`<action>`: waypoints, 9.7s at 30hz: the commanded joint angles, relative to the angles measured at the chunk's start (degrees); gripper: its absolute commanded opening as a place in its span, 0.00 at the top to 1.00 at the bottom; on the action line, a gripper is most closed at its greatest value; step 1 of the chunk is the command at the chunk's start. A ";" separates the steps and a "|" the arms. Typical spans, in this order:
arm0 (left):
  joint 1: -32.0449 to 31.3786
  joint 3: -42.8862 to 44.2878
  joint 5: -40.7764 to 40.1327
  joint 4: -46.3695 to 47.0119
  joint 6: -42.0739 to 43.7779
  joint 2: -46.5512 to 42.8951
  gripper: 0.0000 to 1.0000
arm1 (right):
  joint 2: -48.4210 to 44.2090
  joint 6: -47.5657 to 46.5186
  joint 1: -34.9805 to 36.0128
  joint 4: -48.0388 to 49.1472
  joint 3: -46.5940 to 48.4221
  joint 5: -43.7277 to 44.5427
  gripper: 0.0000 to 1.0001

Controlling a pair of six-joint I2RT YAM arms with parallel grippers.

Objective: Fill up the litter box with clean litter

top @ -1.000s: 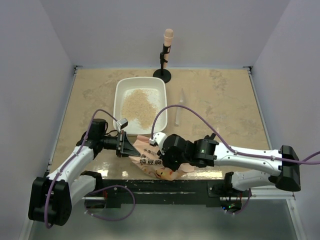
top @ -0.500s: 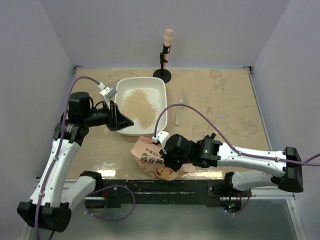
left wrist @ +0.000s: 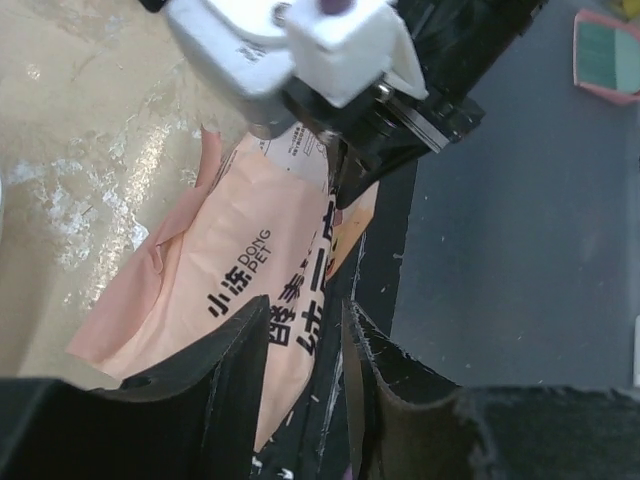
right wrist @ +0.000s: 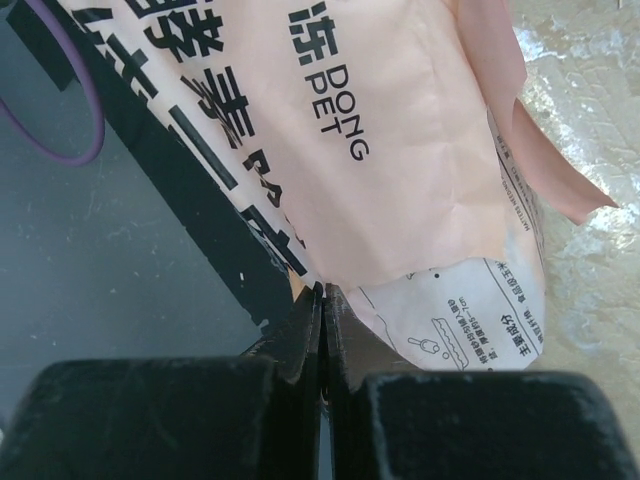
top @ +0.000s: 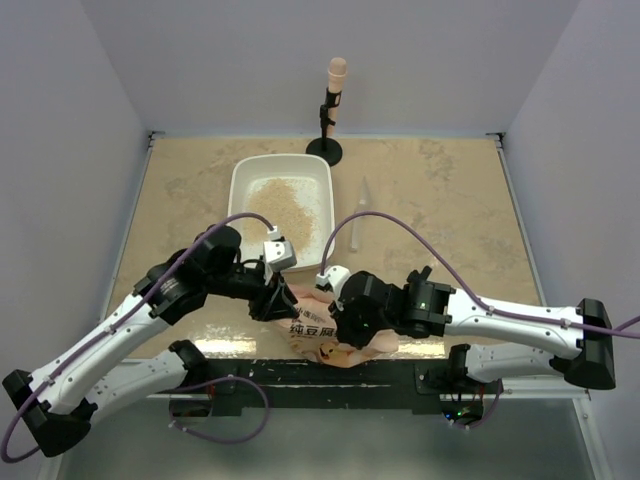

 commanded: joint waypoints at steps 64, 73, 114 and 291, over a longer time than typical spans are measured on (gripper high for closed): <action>-19.70 1.45 -29.71 -0.76 10.52 12.92 1.00 | -17.04 9.91 -1.42 -16.63 -0.65 1.60 0.47; -19.52 1.27 -30.94 -0.32 9.91 9.32 1.00 | -14.42 7.10 -1.42 -14.09 -0.81 0.83 0.48; -8.01 -2.94 -29.89 8.29 13.95 3.52 1.00 | 0.62 -8.47 -24.10 -10.13 10.98 3.12 1.00; -9.50 -2.33 3.34 71.05 -37.64 4.40 0.56 | -18.98 16.85 -34.21 47.35 5.70 -41.36 1.00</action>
